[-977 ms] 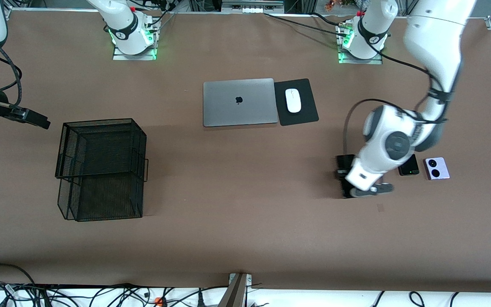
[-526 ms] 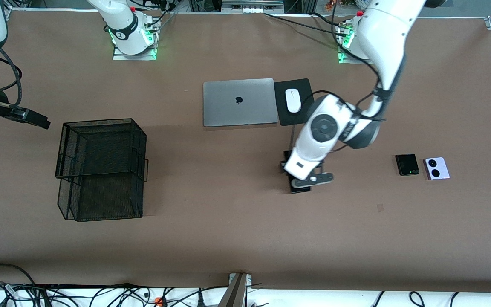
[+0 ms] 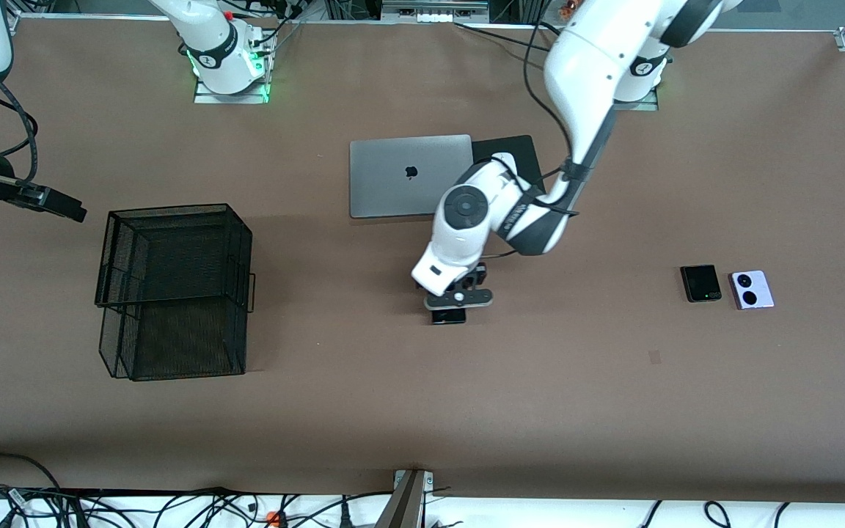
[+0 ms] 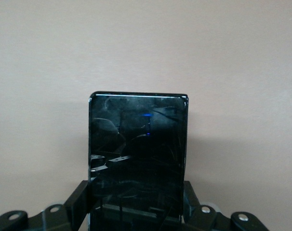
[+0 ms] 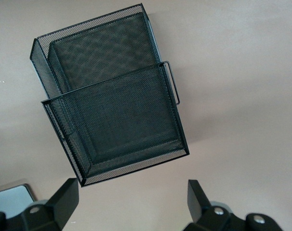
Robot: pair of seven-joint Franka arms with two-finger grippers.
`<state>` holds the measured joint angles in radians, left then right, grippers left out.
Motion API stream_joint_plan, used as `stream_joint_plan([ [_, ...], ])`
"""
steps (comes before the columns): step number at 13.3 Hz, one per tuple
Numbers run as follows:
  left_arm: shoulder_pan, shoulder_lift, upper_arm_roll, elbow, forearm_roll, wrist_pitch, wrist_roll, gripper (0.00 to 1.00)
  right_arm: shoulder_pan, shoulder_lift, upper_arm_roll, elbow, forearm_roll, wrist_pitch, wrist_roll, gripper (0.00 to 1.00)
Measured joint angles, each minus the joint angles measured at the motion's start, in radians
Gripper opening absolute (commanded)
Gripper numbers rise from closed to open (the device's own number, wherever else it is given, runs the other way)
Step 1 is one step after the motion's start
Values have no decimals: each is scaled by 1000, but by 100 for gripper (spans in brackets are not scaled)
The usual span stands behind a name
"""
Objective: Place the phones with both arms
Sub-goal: 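Carry the slab phone beside the laptop and open the left gripper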
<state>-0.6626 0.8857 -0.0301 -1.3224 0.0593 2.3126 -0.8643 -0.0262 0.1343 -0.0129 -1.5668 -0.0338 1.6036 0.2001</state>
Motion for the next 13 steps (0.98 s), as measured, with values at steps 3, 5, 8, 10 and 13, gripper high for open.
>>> stream_joint_plan([
  [3, -87, 98, 73, 111, 0, 0, -93, 0, 0, 0, 0, 0, 0, 0, 0, 100],
  [5, -100, 138, 82, 147, 0, 0, -112, 35, 0, 0, 0, 0, 0, 0, 0, 100],
  [8, -105, 150, 87, 164, 2, 0, -113, 100, 0, 0, 0, 0, 0, 0, 0, 100],
  [10, -119, 150, 95, 169, 18, -1, -113, 100, 0, 0, 0, 0, 0, 0, 0, 100],
  [13, -125, 145, 108, 198, 20, -53, -114, 100, 0, 0, 0, 0, 0, 0, 0, 100],
])
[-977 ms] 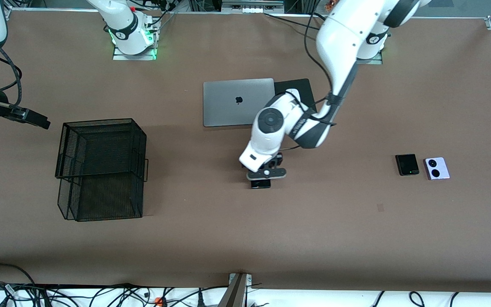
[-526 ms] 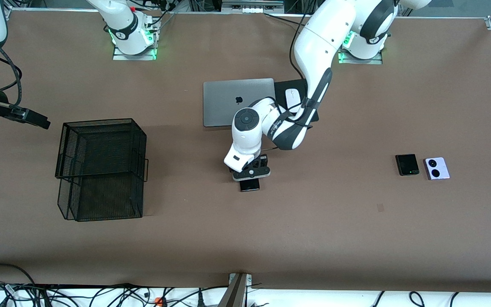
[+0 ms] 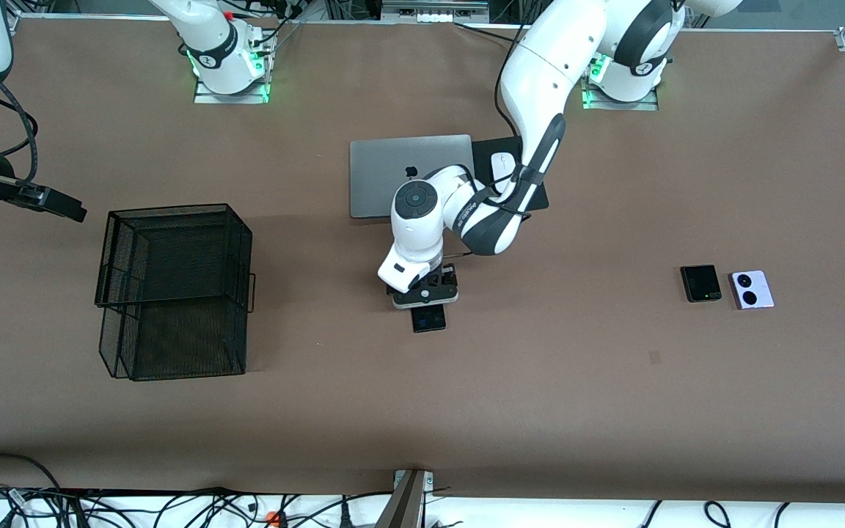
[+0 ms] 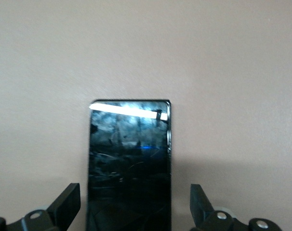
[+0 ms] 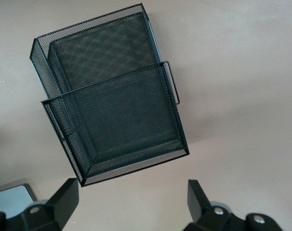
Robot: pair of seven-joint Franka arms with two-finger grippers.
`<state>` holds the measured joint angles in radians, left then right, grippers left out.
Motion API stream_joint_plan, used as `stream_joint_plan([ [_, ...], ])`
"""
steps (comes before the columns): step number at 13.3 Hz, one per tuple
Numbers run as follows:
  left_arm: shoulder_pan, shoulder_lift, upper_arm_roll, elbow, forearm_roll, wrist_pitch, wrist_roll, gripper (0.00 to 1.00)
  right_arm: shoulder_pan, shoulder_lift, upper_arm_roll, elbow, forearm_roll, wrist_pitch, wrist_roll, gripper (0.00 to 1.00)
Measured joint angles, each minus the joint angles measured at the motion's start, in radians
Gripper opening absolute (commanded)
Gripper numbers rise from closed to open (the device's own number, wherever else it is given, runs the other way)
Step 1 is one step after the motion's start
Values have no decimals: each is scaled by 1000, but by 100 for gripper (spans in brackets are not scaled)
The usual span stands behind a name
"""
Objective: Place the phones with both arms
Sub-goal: 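Carry the slab phone beside the laptop and open the left gripper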
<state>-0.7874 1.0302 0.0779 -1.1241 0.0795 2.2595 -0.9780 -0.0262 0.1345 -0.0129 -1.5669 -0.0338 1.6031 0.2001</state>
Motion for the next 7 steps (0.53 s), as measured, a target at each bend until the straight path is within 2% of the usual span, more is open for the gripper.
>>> stream_joint_plan([
  [3, 33, -44, 13, 28, 0, -131, 18, 100, 0, 0, 0, 0, 0, -1, 0, 100],
  [7, 123, -133, 11, 22, 0, -361, 197, 100, 0, 0, 0, 0, 0, -1, 0, 100],
])
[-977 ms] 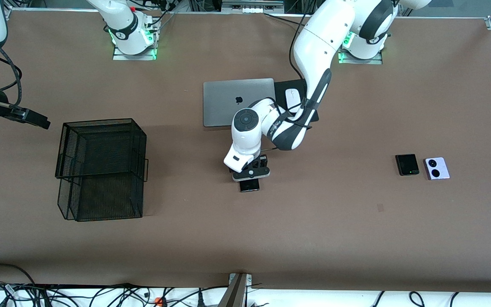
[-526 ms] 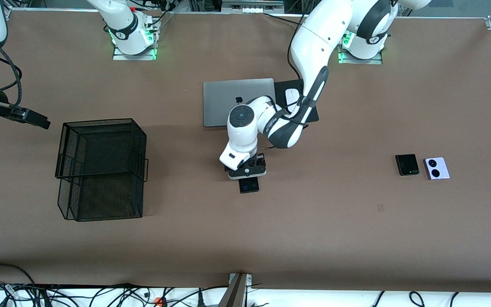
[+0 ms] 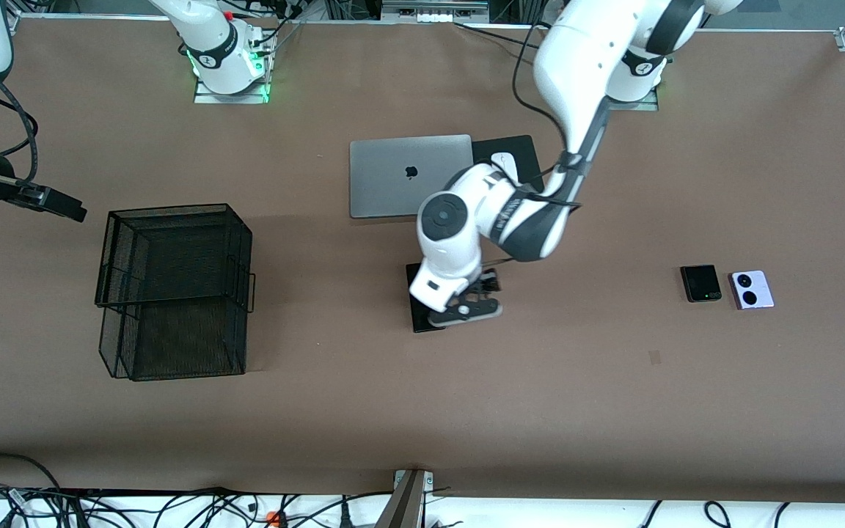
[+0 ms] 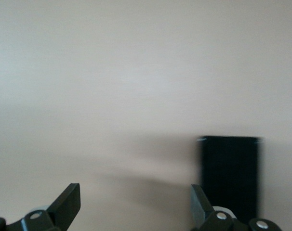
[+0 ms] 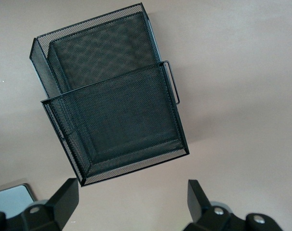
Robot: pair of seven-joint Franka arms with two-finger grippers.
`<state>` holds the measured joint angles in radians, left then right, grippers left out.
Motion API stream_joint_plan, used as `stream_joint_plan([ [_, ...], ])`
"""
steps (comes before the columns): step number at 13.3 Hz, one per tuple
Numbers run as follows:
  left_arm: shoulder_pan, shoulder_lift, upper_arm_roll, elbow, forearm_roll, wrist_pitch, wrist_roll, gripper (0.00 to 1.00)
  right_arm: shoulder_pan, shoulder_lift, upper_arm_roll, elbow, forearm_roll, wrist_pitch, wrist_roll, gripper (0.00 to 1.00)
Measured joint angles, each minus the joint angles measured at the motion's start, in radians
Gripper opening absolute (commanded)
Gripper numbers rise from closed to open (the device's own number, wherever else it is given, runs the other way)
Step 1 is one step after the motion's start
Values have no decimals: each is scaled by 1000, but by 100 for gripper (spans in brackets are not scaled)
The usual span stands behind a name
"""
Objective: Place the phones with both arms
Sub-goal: 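Carry the slab phone beside the laptop and open the left gripper, then reach the slab phone with the right gripper while the left gripper reaches the flip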
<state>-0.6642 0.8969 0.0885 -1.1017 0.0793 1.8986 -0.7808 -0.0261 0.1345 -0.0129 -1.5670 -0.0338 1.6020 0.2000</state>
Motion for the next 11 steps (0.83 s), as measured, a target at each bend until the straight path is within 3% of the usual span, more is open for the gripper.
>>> stream_joint_plan([
  [5, 136, -115, 3, -85, 1, -231, 358, 100, 1, 0, 1, 0, 0, -22, 0, 100],
  [9, 263, -218, 6, -224, 60, -272, 623, 100, 12, 5, 12, -1, 6, -26, 0, 100],
  [11, 341, -250, 7, -283, 83, -270, 748, 100, 74, 28, 15, -3, 15, -19, 0, 100],
])
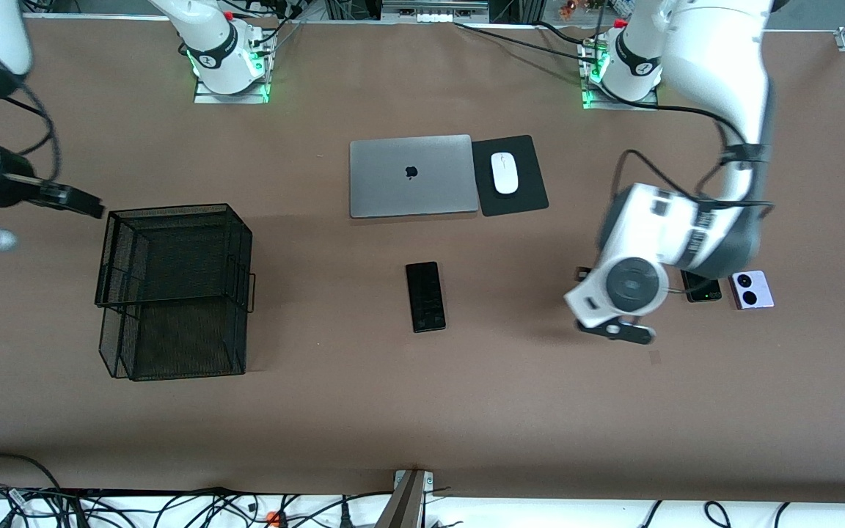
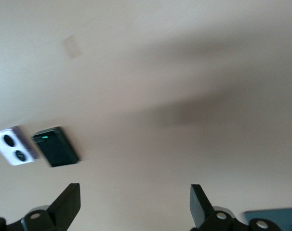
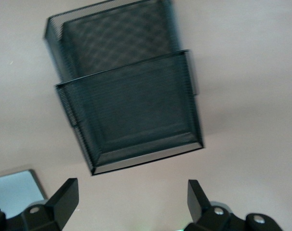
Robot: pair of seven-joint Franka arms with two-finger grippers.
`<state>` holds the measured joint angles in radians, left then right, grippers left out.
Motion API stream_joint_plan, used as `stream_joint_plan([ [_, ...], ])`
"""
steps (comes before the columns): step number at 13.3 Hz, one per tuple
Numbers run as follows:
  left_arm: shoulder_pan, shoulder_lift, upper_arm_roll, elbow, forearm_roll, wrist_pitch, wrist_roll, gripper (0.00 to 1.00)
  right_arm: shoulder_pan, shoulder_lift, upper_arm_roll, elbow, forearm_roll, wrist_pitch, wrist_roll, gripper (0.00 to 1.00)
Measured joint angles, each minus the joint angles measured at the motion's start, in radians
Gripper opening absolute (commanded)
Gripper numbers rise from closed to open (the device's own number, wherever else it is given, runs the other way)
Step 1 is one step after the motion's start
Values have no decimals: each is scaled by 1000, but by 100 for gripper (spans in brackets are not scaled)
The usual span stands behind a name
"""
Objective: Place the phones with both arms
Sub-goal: 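Reach the slab phone with the right gripper while the left gripper reaches the flip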
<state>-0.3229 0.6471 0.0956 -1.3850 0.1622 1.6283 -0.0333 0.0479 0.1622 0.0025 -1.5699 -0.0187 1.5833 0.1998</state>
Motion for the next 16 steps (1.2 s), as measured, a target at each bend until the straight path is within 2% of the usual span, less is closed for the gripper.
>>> stream_joint_plan([
  [3, 106, -38, 1, -78, 7, 72, 107, 100, 138, 68, 7, -2, 21, 93, 17, 100],
  [5, 167, -86, 0, -192, 10, 223, 118, 100, 213, 113, 8, -2, 66, 175, 42, 100],
  [8, 260, -157, 0, -388, 10, 466, 128, 100, 332, 183, 10, -2, 79, 276, 97, 100],
  [12, 350, -184, -6, -562, 10, 721, 132, 100, 524, 338, 11, 2, 80, 445, 167, 100],
  [16, 421, -184, -9, -670, -27, 908, 124, 100, 562, 454, 8, 23, 80, 640, 189, 100],
])
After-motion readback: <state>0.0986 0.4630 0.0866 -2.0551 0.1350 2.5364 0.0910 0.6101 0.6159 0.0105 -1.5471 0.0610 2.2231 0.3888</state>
